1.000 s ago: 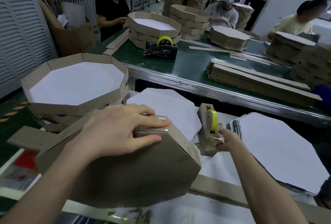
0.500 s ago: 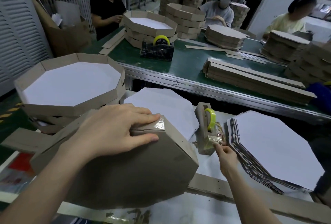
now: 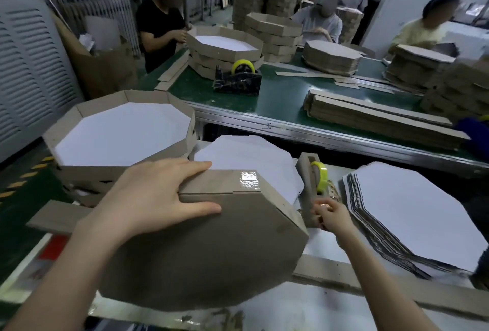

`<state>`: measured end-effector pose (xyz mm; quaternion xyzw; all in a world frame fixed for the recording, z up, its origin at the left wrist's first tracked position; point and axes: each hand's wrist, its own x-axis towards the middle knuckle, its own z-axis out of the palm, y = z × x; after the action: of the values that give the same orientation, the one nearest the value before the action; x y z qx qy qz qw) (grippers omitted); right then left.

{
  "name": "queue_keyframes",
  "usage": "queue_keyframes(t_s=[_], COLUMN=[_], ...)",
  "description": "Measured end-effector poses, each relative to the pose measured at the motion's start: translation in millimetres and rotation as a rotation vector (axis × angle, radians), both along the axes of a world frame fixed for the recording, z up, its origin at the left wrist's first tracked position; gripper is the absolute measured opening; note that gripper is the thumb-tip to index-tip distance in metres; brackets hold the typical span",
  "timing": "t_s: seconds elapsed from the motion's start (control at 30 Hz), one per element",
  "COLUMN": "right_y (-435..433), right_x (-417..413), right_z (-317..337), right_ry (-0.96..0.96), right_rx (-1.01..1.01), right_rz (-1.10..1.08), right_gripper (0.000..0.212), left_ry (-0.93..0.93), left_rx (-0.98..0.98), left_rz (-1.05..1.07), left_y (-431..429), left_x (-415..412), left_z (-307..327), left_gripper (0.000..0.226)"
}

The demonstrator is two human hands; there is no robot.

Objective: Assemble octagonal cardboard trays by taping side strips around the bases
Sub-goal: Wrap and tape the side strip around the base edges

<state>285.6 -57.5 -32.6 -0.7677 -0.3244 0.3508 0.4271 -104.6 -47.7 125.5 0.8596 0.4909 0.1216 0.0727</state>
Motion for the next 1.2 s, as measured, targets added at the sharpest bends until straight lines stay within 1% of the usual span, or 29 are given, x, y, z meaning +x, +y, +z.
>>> queue_keyframes(t_s=[0.07,0.1,0.13,0.17,0.2,0.23,0.27,0.3,0.37,0.4,0.43,0.5,0.77,1.0,1.1,1.2], right_y=[0.3,0.3,0.0,-1.6,-2.5,-5.7,-9.5,-13.5,-24.0,-29.2,-34.2,-44.1,-84.9,-107.9,-114.6,-121.6], right_x=[-19.7,-30.7,-43.1,-56.6,-68.3,-81.7,-94.8,-106.6,-130.2,-141.0,-150.6,-169.0,-212.9,-217.1,-215.4,-216.3], right_z=[28.3,45.6,64.0,81.9,99.6,116.1,132.2,148.0,174.4,184.9,193.2,206.1,206.0,199.0,196.8,195.5], right_ry=[-0.048,-0.084,-0.119,-0.136,-0.128,-0.106,-0.07,-0.01,0.186,0.281,0.353,0.419,0.439,0.517,0.533,0.544], right_rx=[0.051,0.073,0.086,0.086,0.089,0.114,0.162,0.212,0.301,0.331,0.345,0.341,0.22,0.152,0.12,0.11], right_rz=[0.021,0.056,0.116,0.179,0.219,0.228,0.215,0.197,0.192,0.204,0.222,0.265,0.32,0.27,0.243,0.229], right_gripper=[0.015,0.021,0.035,0.053,0.07,0.072,0.062,0.048,0.018,0.013,0.014,0.017,0.022,0.016,0.016,0.017], left_ry=[-0.054,-0.077,-0.1,-0.119,-0.136,-0.15,-0.168,-0.189,-0.237,-0.258,-0.274,-0.295,-0.329,-0.353,-0.336,-0.281], left_rx=[-0.018,-0.024,-0.029,-0.029,-0.022,-0.01,0.004,0.015,0.021,0.017,0.013,0.016,0.105,0.105,0.123,0.143], left_rz=[0.013,0.01,0.002,-0.008,-0.017,-0.029,-0.043,-0.057,-0.081,-0.091,-0.099,-0.114,-0.181,-0.216,-0.236,-0.253], left_y=[-3.2,-6.0,-9.4,-13.2,-15.7,-18.7,-22.2,-24.9,-30.4,-33.1,-35.7,-41.0,-55.0,-64.1,-64.6,-64.4], left_x=[-3.4,-2.9,-2.0,-1.8,-0.4,-1.8,-3.7,-5.3,-8.2,-9.4,-10.2,-11.2,-13.3,-15.9,-17.4,-18.3], left_z=[-3.5,-5.3,-7.3,-9.1,-11.1,-12.3,-13.2,-13.8,-15.0,-15.2,-15.6,-16.5,-16.9,-16.4,-15.5,-15.0], left_gripper=[0.095,0.092,0.09,0.088,0.086,0.083,0.081,0.078,0.073,0.073,0.072,0.073,0.073,0.071,0.065,0.06])
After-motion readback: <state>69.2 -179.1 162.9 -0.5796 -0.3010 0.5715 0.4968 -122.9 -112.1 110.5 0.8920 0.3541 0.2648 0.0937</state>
